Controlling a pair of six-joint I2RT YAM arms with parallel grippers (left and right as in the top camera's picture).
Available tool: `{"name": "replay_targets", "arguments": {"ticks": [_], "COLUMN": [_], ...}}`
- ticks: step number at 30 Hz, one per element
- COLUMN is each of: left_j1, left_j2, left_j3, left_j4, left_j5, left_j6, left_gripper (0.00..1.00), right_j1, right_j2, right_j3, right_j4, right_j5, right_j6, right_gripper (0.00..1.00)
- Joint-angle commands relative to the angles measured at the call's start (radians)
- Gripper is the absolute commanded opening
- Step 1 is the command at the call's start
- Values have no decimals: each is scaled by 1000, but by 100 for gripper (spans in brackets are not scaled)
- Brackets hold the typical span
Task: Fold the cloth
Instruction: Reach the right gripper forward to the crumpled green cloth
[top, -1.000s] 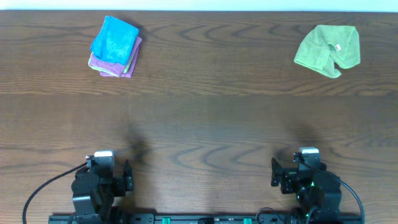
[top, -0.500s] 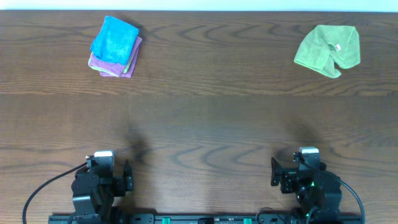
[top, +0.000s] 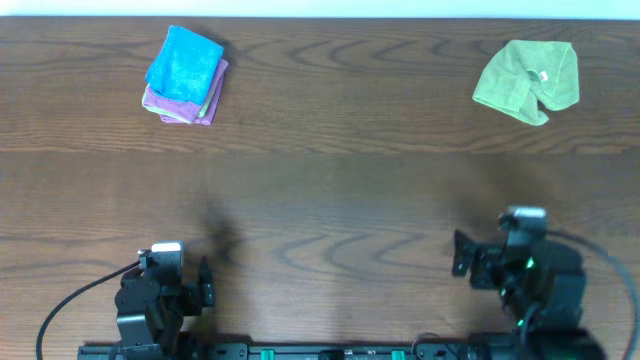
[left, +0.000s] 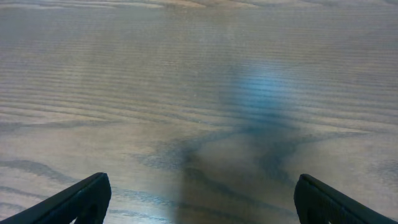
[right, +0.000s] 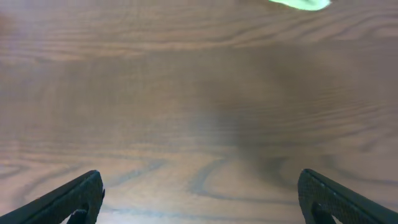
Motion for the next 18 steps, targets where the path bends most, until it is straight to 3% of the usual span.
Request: {"name": "replay_targets", "arguments": {"ticks": [1,10,18], "left_j1": [-5,-5,-5], "left_j2": [-6,-6,-6], "left_j3": [-40,-40,-40], "left_j4": [-28,-28,-28], "left_j5": [-19,-19,-19], "left_j6": [8,8,8], "left_gripper": [95,95,95], "right_j1": [-10,-9,-10], "right_j2": [143,574,828], "right_j3": [150,519,660], "right_j4": [-38,-83,-53], "right_j5": [93,169,195], "right_j6": [60,171,172], "right_gripper": [99,99,99]}}
